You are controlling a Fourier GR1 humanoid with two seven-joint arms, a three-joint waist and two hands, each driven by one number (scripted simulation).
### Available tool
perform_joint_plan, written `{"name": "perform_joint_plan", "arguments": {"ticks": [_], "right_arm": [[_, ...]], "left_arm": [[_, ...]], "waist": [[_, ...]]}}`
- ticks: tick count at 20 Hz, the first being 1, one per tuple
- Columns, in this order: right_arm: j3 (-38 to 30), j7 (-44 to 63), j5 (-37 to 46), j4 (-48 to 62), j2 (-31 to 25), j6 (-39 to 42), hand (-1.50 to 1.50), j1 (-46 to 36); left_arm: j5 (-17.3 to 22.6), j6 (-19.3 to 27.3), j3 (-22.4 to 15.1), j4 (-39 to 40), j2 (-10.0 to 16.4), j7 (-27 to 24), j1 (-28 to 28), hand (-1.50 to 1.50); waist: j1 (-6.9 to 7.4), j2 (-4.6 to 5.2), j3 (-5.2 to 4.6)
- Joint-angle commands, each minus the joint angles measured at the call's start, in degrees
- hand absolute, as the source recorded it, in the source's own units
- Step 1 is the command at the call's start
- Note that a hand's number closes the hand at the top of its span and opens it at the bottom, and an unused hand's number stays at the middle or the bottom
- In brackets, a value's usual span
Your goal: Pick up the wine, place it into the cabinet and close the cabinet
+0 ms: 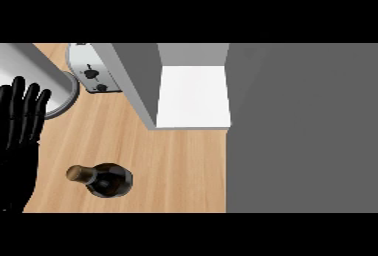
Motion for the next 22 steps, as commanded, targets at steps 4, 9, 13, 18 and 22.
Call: {"name": "perform_joint_plan", "arguments": {"ticks": [4,9,13,18,22], "right_arm": [[-1.2,0.9,-0.2,-4.7,-1.4,0.8,-1.50,2.9],[6.0,6.4,-9.7,-5.5,-0.8,8.0,-1.50,7.5],[9.3,9.9,-9.8,-13.4,-1.0,7.8,-1.50,13.9],[10.0,19.0,-12.2,-27.0,-1.8,5.0,-1.50,16.9],[9.8,19.3,-13.9,-27.2,-2.3,5.9,-1.50,19.0]], "left_arm": [[18.7,-13.9,-1.0,-1.5,1.7,-1.8,3.4,-1.50],[35.0,-19.7,-5.5,2.8,1.3,8.5,9.7,-1.50],[50.5,-19.3,0.9,-6.0,8.6,18.8,11.8,-1.50],[63.0,-15.0,7.2,-12.6,14.6,26.0,13.2,-1.50],[75.1,-11.7,17.6,-13.7,20.5,29.9,11.9,-1.50]], "waist": [[0.65,-1.02,0.78],[0.84,-0.89,0.76],[0.92,-1.16,0.91],[0.73,-0.96,0.90],[0.73,-0.98,0.92]]}}
